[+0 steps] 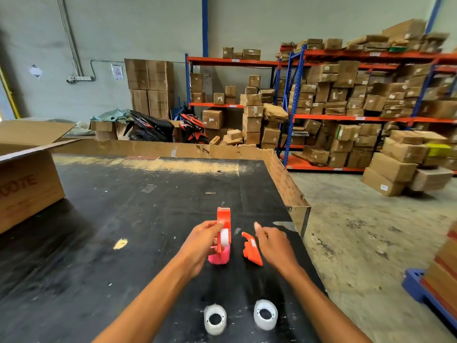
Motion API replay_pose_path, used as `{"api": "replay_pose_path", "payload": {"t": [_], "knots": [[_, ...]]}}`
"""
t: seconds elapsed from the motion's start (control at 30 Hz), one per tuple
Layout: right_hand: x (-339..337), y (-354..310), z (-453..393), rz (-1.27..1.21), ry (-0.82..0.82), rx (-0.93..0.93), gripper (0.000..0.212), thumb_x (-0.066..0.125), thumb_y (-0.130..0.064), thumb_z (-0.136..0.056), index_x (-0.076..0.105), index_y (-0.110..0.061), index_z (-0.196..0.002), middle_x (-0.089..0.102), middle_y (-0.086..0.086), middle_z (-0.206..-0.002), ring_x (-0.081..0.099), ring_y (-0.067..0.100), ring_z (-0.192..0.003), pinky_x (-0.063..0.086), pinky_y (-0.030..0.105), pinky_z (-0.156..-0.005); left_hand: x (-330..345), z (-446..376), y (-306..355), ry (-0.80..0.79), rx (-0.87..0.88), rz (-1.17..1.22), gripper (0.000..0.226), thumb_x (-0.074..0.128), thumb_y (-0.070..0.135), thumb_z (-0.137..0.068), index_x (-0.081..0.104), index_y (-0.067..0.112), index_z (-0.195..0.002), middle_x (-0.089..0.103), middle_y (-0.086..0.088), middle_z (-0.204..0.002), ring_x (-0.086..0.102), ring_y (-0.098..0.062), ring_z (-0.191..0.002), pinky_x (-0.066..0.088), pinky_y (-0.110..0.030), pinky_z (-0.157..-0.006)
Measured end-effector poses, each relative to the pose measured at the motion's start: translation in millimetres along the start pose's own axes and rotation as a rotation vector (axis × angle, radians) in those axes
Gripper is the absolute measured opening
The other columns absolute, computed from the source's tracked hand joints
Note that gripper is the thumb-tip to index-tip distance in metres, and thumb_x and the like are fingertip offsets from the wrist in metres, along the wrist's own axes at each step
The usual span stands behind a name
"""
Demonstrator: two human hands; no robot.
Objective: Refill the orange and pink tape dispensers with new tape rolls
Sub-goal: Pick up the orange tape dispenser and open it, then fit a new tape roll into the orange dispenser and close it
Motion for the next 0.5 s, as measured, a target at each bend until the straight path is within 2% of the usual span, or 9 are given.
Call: {"api": "replay_pose_path", "payload": {"t": [0.03,0.07,0.13,0.23,0.3,0.4,0.43,0.5], "knots": [[-7.8,-6.9,7.4,-0.204,-0.039,-0.018,0.053,0.04,-0.046,-0.096,0.067,-0.005,-0.078,0.069,0.014,-0.08,0.064,0.028,-0.075,0.048,0.036,-0.066,1.9,2.1,0.7,-0.012,0.003,0.01,0.024,0.05,0.022,-0.096,0.061,0.007,-0.11,0.067,-0.006,-0.085,0.059,-0.014,-0.065,0.045,-0.023,-0.057],[-15.9,-13.8,18.5,-0.388,-0.116,-0.023,0.05,0.045,-0.043,-0.095,0.068,0.0,-0.084,0.065,0.011,-0.071,0.061,0.022,-0.063,0.047,0.032,-0.058,5.7,4.1,-0.2,-0.033,0.005,0.025,0.022,0.05,0.021,-0.096,0.059,0.008,-0.111,0.068,-0.004,-0.082,0.06,-0.012,-0.062,0.044,-0.023,-0.057],[-27.1,-21.1,40.9,-0.522,-0.266,-0.08,0.037,0.052,-0.035,-0.094,0.068,-0.003,-0.098,0.063,0.006,-0.07,0.057,0.013,-0.055,0.045,0.021,-0.05,16.7,11.2,-1.3,-0.082,0.005,0.053,0.023,0.051,0.019,-0.095,0.057,0.007,-0.113,0.069,-0.002,-0.078,0.063,-0.008,-0.054,0.047,-0.021,-0.053],[-34.7,-18.5,72.3,-0.442,-0.281,-0.147,0.021,0.064,-0.026,-0.089,0.067,-0.014,-0.105,0.07,0.005,-0.08,0.063,0.012,-0.061,0.05,0.021,-0.055,37.3,23.1,-6.7,-0.221,-0.022,0.069,0.025,0.054,0.021,-0.094,0.057,0.005,-0.113,0.07,-0.006,-0.082,0.067,-0.007,-0.054,0.051,-0.02,-0.054],[-43.3,-12.6,87.5,-0.5,-0.218,-0.111,0.019,0.067,-0.021,-0.086,0.066,-0.009,-0.101,0.07,0.007,-0.079,0.064,0.013,-0.062,0.053,0.024,-0.057,50.1,32.6,-8.7,-0.266,-0.022,0.055,0.022,0.054,0.023,-0.094,0.057,0.009,-0.11,0.069,-0.003,-0.078,0.066,-0.005,-0.053,0.049,-0.02,-0.055],[-70.5,5.5,108.1,-0.582,-0.084,0.019,0.025,0.07,-0.016,-0.084,0.063,0.001,-0.1,0.067,0.006,-0.076,0.061,0.012,-0.056,0.053,0.021,-0.055,61.7,43.2,-8.9,-0.286,-0.002,0.016,0.029,0.056,0.028,-0.093,0.059,0.006,-0.112,0.071,-0.012,-0.091,0.068,-0.017,-0.072,0.052,-0.026,-0.063],[-79.4,14.2,114.4,-0.52,-0.059,0.066,0.029,0.072,-0.02,-0.082,0.062,0.001,-0.1,0.065,0.004,-0.073,0.059,0.012,-0.056,0.051,0.021,-0.055,61.3,45.3,-8.8,-0.283,0.004,0.004,0.03,0.058,0.028,-0.092,0.059,0.006,-0.113,0.071,-0.015,-0.096,0.068,-0.02,-0.076,0.053,-0.03,-0.066],[-86.9,32.3,126.7,-0.176,-0.096,0.152,0.033,0.077,-0.03,-0.076,0.061,-0.006,-0.093,0.057,-0.001,-0.072,0.054,0.012,-0.062,0.046,0.024,-0.06,56.3,49.4,-9.4,-0.296,-0.004,0.012,0.028,0.062,0.026,-0.09,0.059,0.007,-0.111,0.071,-0.016,-0.095,0.068,-0.02,-0.073,0.054,-0.031,-0.066]]}}
Point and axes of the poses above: each hand's wrist, its own z-axis away from the middle knuckle, its own x-axis out of the palm, y = z × x, the point moved 2 cm from there along -z, towards the middle knuckle
